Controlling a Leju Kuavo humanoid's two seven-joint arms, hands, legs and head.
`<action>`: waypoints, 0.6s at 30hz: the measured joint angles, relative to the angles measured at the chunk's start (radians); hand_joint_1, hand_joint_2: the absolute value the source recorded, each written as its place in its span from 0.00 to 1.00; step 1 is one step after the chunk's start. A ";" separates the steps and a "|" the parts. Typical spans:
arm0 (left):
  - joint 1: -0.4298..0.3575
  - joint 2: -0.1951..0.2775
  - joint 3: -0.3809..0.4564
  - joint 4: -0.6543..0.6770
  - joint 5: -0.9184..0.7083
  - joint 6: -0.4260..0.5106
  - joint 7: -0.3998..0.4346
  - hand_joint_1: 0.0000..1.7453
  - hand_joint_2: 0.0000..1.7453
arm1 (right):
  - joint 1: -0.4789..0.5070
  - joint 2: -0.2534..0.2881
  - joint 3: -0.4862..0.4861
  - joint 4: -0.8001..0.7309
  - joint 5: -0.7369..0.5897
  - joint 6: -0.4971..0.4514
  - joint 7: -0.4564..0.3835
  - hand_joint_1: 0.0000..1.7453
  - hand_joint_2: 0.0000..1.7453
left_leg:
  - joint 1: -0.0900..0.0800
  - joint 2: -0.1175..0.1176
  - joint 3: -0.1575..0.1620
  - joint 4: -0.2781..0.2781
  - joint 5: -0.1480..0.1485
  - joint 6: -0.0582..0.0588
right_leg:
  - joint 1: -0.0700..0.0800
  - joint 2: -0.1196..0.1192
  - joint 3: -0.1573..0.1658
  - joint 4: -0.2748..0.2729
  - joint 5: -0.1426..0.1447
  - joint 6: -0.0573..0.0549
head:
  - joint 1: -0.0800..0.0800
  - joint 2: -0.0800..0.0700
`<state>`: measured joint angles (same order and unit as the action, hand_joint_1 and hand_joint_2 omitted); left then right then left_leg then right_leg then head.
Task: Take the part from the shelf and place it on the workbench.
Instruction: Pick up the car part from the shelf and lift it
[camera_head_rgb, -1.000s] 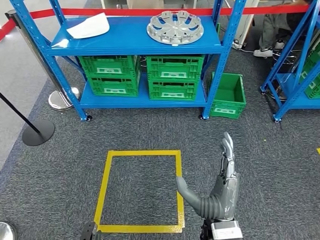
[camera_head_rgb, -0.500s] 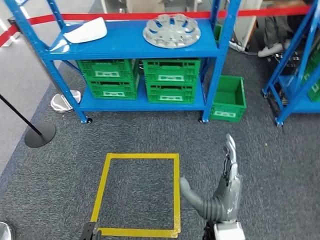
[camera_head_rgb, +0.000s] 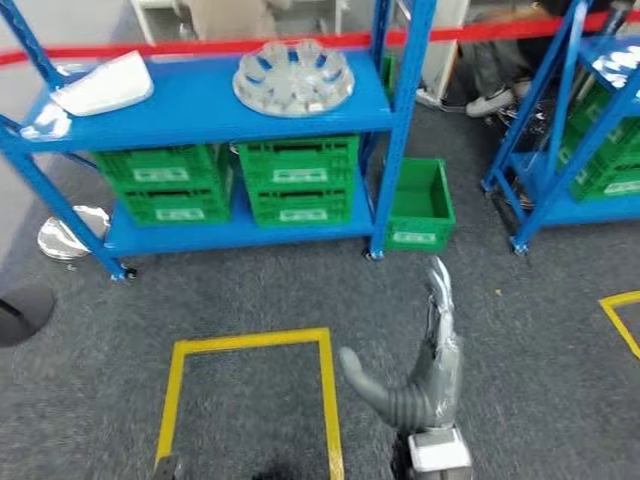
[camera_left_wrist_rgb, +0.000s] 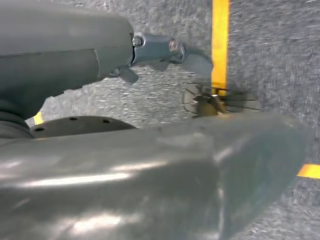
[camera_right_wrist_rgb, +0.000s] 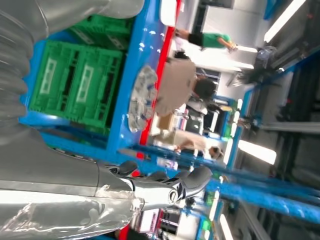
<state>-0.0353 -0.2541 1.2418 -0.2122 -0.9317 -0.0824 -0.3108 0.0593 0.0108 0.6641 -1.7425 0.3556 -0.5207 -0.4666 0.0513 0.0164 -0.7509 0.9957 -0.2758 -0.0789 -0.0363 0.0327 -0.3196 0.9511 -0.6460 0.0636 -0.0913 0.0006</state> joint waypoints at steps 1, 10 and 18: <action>-0.002 0.000 0.000 0.000 0.000 0.001 0.001 0.00 0.00 | -0.002 0.000 0.000 0.000 0.000 0.000 0.000 0.00 1.00 | 0.000 0.000 0.002 -0.004 0.006 0.004 | 0.001 0.001 0.017 -0.018 -0.014 0.004 | 0.000 0.000; -0.011 0.000 0.000 0.000 0.000 0.002 0.000 0.00 0.00 | -0.006 -0.001 0.001 0.001 0.001 -0.002 -0.003 0.00 1.00 | -0.053 -0.016 0.075 0.001 -0.064 0.075 | 0.044 -0.026 -0.216 0.298 -0.080 -0.043 | 0.030 0.000; -0.011 -0.008 0.001 0.001 0.000 0.003 -0.002 0.00 0.00 | -0.007 -0.001 0.002 0.000 0.000 -0.002 -0.004 0.00 1.00 | -0.092 -0.035 0.109 0.004 -0.091 0.098 | 0.091 -0.005 -0.200 0.070 0.139 -0.088 | 0.023 -0.001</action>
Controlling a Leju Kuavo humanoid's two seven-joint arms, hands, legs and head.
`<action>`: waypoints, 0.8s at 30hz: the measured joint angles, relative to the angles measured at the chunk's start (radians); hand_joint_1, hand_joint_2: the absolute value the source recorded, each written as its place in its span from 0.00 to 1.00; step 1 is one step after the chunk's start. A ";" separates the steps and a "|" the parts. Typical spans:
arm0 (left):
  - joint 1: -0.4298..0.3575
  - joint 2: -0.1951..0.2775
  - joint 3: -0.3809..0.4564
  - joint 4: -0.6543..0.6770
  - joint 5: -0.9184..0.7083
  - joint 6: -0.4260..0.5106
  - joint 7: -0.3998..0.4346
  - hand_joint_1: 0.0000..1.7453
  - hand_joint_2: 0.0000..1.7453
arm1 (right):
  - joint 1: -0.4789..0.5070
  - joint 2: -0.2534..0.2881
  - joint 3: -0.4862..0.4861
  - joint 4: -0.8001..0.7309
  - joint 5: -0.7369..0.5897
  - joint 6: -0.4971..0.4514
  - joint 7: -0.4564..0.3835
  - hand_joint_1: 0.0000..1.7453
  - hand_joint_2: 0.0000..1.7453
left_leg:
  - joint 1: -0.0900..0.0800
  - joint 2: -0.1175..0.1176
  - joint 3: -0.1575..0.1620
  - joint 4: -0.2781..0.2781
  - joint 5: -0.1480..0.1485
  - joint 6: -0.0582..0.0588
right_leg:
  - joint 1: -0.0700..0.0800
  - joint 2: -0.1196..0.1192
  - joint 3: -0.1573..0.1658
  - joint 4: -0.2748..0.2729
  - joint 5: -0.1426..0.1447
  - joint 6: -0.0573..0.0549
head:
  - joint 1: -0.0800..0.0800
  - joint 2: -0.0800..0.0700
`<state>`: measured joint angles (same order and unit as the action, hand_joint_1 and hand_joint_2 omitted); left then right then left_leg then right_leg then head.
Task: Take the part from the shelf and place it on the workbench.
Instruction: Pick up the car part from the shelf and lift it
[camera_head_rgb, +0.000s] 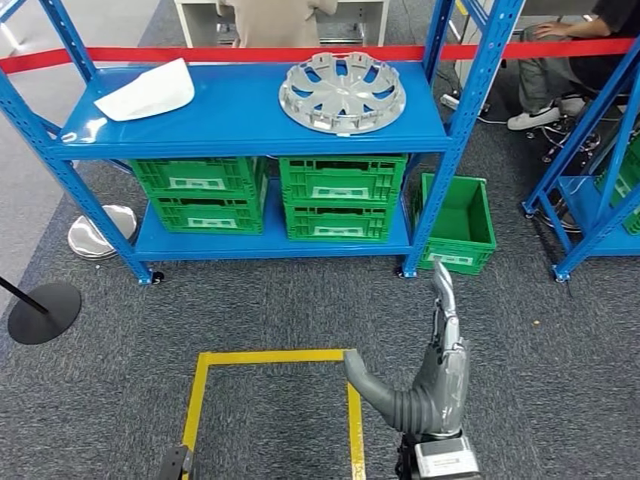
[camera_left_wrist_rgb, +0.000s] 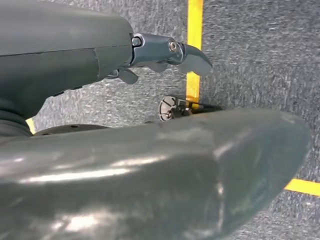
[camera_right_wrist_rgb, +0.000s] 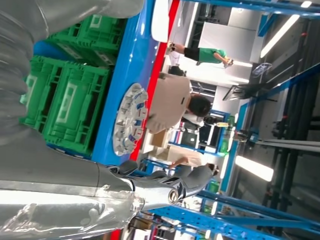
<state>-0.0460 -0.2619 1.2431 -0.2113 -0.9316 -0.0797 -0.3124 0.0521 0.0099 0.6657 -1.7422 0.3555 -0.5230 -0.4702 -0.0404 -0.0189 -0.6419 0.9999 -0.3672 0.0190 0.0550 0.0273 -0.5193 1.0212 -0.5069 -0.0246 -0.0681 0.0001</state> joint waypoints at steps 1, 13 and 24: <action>0.000 0.001 0.000 0.000 0.000 0.000 0.000 0.00 0.00 | 0.000 0.000 0.000 0.000 0.000 0.000 0.000 0.00 1.00 | 0.000 0.000 0.000 0.000 0.002 0.001 | 0.000 0.000 0.000 0.000 0.002 0.001 | 0.000 0.000; 0.000 0.008 0.000 0.000 0.000 -0.001 -0.002 0.00 0.00 | 0.001 0.000 0.000 0.000 0.000 0.002 0.000 0.00 1.00 | 0.000 0.000 0.000 -0.001 -0.003 -0.001 | 0.000 0.001 0.001 -0.002 -0.003 -0.004 | 0.000 0.000; 0.000 0.010 0.000 0.000 0.000 -0.002 -0.003 0.00 0.00 | 0.000 0.000 0.000 0.000 -0.001 0.005 0.002 0.00 1.00 | 0.000 0.000 0.000 -0.001 -0.004 -0.001 | 0.000 0.001 0.001 -0.003 -0.005 -0.004 | 0.000 0.000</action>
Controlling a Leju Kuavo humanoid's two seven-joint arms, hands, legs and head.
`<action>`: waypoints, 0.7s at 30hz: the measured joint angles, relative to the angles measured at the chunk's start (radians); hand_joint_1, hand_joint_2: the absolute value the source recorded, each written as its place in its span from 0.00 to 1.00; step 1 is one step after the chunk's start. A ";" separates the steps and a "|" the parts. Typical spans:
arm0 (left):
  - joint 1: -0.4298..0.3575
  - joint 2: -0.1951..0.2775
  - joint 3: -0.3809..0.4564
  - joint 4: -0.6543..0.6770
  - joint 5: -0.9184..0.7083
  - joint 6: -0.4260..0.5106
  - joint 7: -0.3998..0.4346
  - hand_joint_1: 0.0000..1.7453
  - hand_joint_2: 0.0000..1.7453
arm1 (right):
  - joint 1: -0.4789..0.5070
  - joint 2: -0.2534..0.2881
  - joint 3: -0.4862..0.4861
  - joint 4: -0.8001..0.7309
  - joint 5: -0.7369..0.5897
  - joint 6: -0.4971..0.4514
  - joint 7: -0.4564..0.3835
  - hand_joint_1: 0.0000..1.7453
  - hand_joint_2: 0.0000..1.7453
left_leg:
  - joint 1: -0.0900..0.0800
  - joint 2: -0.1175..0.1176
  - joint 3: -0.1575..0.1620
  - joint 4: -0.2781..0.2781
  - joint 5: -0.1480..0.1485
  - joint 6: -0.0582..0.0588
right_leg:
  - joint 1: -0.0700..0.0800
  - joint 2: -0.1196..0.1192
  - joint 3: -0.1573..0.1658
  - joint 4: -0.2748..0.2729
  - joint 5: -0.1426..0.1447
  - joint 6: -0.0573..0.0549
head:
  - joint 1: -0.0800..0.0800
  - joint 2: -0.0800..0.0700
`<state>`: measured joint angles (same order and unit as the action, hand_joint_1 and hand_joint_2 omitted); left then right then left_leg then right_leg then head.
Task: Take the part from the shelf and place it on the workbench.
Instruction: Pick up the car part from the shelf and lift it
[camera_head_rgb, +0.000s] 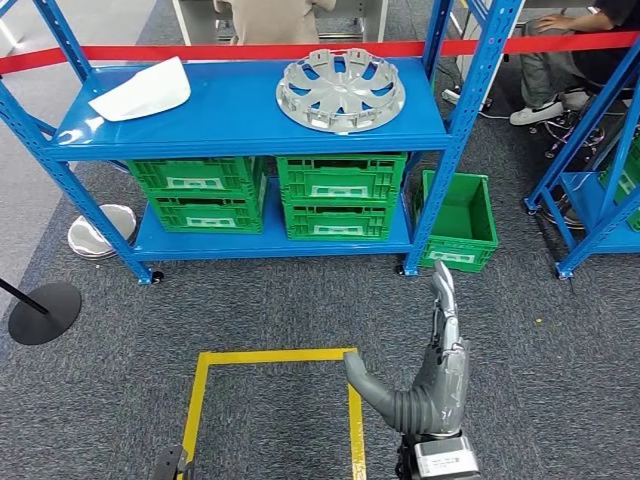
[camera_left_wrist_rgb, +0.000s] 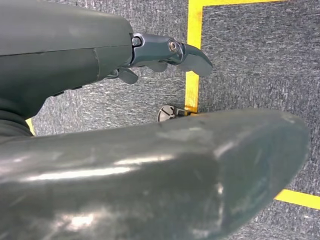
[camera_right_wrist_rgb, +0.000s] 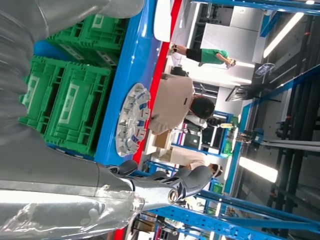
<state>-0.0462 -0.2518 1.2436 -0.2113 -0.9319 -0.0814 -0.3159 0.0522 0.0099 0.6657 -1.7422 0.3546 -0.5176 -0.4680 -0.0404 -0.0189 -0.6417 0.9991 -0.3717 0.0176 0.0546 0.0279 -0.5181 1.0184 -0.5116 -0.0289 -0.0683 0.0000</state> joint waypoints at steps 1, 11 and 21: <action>0.000 0.000 0.000 0.000 0.000 -0.001 0.000 0.00 0.00 | 0.000 0.000 0.000 0.000 -0.002 0.001 0.001 0.00 1.00 | 0.000 0.000 0.000 0.000 0.000 0.000 | 0.000 0.000 0.000 0.000 0.000 0.000 | 0.000 0.000; 0.000 0.000 0.000 0.000 0.000 -0.002 0.000 0.00 0.00 | 0.001 0.001 -0.003 0.000 -0.045 -0.005 0.027 0.00 1.00 | 0.000 0.000 0.000 0.000 -0.001 0.001 | 0.000 0.000 0.001 -0.003 0.000 0.000 | 0.000 0.000; 0.000 0.000 0.001 0.000 0.000 -0.003 0.000 0.00 0.00 | 0.003 0.008 -0.029 0.004 -0.151 0.063 0.025 0.00 1.00 | 0.000 0.000 0.000 -0.004 -0.001 0.001 | 0.000 0.000 0.005 -0.012 0.000 0.000 | 0.000 0.000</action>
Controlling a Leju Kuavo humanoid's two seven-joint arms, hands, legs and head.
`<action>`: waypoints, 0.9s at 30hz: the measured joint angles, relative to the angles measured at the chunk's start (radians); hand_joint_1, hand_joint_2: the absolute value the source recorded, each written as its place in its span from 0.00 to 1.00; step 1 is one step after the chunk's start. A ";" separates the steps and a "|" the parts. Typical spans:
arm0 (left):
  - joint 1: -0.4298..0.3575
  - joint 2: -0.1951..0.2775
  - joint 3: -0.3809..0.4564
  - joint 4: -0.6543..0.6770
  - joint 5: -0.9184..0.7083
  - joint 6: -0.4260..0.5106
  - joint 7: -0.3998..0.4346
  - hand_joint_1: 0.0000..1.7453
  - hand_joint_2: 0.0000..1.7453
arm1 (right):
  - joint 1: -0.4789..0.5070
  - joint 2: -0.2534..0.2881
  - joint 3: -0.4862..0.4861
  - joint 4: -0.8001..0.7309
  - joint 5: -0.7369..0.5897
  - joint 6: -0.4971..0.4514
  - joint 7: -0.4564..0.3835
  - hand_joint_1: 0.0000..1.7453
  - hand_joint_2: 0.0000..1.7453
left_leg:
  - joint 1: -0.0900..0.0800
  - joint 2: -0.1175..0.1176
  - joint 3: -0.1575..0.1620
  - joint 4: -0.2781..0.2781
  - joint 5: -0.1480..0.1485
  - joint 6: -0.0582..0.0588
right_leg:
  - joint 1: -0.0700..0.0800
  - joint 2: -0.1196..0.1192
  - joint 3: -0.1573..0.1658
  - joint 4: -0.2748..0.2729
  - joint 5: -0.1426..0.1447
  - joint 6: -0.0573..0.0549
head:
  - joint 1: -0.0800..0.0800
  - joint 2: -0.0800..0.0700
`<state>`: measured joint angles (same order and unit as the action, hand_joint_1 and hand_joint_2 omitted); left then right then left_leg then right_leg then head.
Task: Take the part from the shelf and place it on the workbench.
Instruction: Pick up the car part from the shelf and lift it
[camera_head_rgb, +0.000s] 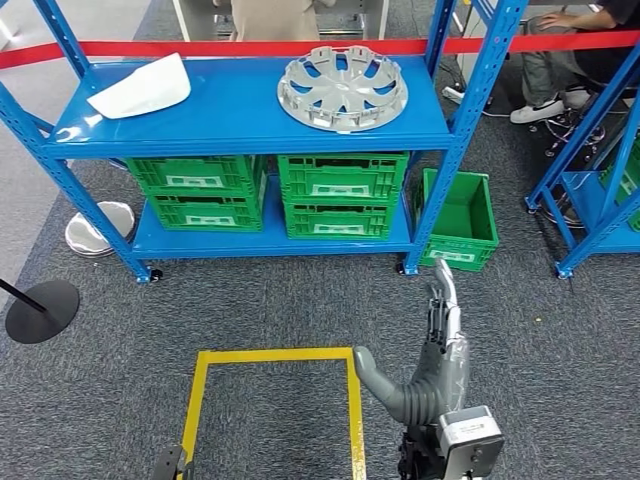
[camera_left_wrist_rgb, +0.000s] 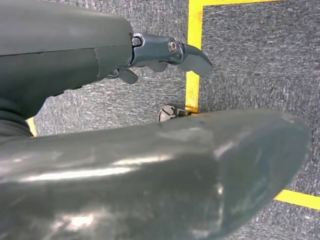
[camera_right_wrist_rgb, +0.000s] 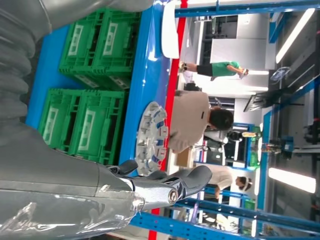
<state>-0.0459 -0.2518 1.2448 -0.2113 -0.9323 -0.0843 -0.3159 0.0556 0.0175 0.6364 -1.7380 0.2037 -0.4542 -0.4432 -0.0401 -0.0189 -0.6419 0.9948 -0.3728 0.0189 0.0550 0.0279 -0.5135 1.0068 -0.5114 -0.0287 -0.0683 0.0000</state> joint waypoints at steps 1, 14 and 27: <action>0.000 0.000 0.000 0.000 0.000 0.000 0.000 0.00 0.00 | 0.001 0.000 -0.003 0.000 0.002 -0.001 -0.005 0.00 1.00 | 0.000 0.000 0.000 0.000 0.000 0.000 | 0.000 0.000 0.000 -0.001 0.000 0.000 | 0.000 0.000; 0.000 0.000 0.000 0.000 0.000 0.000 0.000 0.00 0.00 | 0.016 0.000 -0.013 0.000 0.037 -0.024 -0.015 0.00 1.00 | -0.001 0.000 0.001 -0.003 -0.007 0.006 | -0.001 0.000 0.004 -0.011 -0.002 0.004 | 0.000 0.000; 0.000 0.001 0.001 0.000 0.000 0.001 -0.001 0.00 0.00 | 0.024 0.005 -0.023 0.000 0.051 -0.045 -0.014 0.00 1.00 | 0.022 0.006 0.051 -0.018 -0.027 -0.010 | -0.048 -0.021 -0.050 0.035 0.037 0.060 | 0.014 0.000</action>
<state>-0.0456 -0.2505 1.2462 -0.2113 -0.9327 -0.0831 -0.3166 0.0793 0.0229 0.6137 -1.7380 0.2549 -0.4991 -0.4576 -0.0186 -0.0131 -0.5911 0.9773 -0.3996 0.0089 0.0069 0.0071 -0.5634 1.0417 -0.4746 0.0314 -0.0544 0.0000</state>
